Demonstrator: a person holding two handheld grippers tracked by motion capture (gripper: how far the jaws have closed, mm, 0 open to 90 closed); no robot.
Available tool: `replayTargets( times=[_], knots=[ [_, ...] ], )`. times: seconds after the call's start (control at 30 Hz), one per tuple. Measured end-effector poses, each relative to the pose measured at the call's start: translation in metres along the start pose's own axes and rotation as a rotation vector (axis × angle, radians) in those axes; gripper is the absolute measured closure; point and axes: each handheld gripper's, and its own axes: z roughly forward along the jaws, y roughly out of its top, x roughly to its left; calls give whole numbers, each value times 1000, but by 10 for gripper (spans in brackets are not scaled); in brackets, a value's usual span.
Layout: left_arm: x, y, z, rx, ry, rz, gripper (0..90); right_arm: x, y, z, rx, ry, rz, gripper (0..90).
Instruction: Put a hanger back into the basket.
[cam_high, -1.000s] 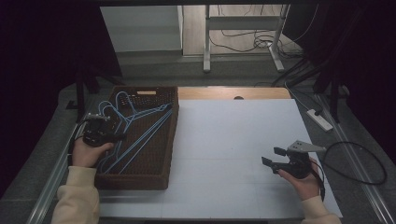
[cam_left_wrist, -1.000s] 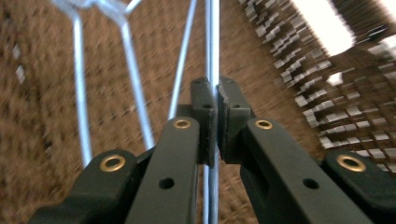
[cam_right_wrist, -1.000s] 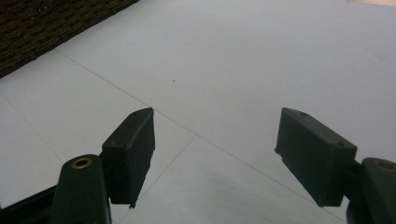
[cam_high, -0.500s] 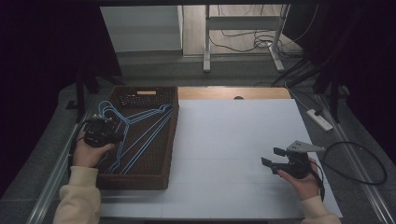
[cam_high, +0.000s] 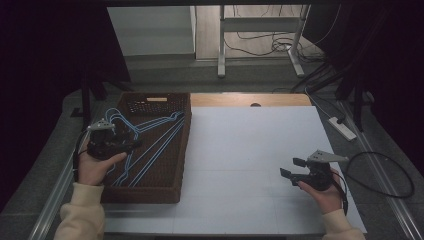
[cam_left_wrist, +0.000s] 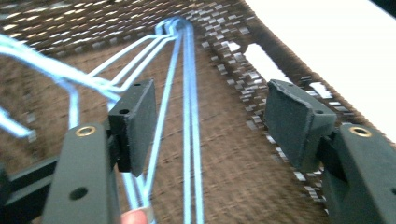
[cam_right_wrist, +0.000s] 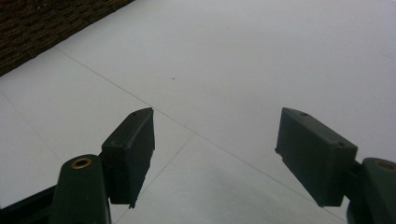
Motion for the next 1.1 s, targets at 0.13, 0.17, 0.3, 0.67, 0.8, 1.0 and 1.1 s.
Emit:
replayTargets(
  times=[0.13, 0.17, 0.3, 0.67, 0.8, 1.0, 1.1],
  knots=[
    [-14, -2, -2, -24, -31, 29, 329, 0, -1, 0, 5, 6, -8, 284],
    [-17, -4, -2, -26, -43, 34, 330, 0, -1, 0, 4, 7, -10, 284],
    [-28, -7, -5, -40, -66, 53, 325, 0, -1, -2, 1, 7, -12, 283],
    [-61, -31, -4, -90, -106, 96, 302, 3, -2, -8, -8, -2, -4, 283],
    [-70, -41, 1, -89, -111, 112, 300, 5, -4, -11, -8, -7, 3, 283],
    [-78, -48, 8, -94, -111, 139, 300, 6, -10, -20, -24, -2, 15, 283],
    [-82, -49, 10, -96, -112, 155, 300, 7, -13, -24, -27, 0, 6, 283]
  ],
)
